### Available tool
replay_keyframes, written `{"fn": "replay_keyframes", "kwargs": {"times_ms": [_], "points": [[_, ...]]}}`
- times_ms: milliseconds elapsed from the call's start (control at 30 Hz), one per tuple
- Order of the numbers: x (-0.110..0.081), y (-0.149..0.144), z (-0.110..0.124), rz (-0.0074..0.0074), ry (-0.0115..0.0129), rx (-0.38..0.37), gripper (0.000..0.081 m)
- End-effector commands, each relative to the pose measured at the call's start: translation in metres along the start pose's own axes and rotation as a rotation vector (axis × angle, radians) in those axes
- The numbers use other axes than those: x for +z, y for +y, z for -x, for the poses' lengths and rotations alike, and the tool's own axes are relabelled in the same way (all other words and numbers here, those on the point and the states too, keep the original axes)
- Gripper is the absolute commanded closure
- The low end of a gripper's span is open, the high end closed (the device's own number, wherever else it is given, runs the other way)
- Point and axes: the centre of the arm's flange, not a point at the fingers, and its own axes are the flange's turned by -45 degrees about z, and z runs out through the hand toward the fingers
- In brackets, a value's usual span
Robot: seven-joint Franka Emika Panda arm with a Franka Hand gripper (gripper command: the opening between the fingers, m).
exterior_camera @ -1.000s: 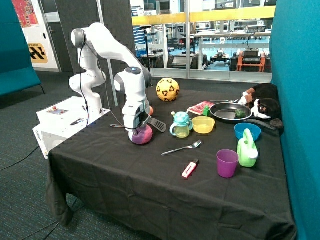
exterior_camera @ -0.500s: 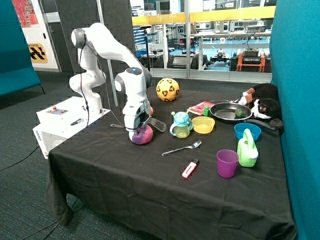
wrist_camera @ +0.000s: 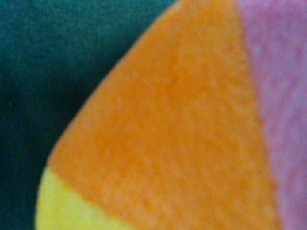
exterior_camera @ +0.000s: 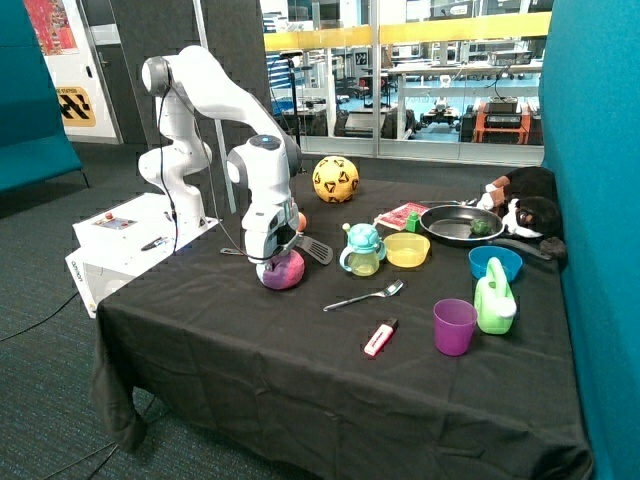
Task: Sort the balls from left to right in order of size
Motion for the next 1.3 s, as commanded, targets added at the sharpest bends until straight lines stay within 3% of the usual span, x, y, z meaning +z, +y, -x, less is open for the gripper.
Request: {"fn": "replay_keyframes", "kwargs": {"times_ms": [0, 733, 1267], "points": [[-0.001, 0.006, 0.001, -0.0028, -0.0017, 0.004, 0.0808], [0.000, -0.005, 0.005, -0.0028, -0.0017, -0.010, 0.0808], [-0.019, -0.007, 0.014, -0.0028, -0.0017, -0.023, 0.0808]]}}
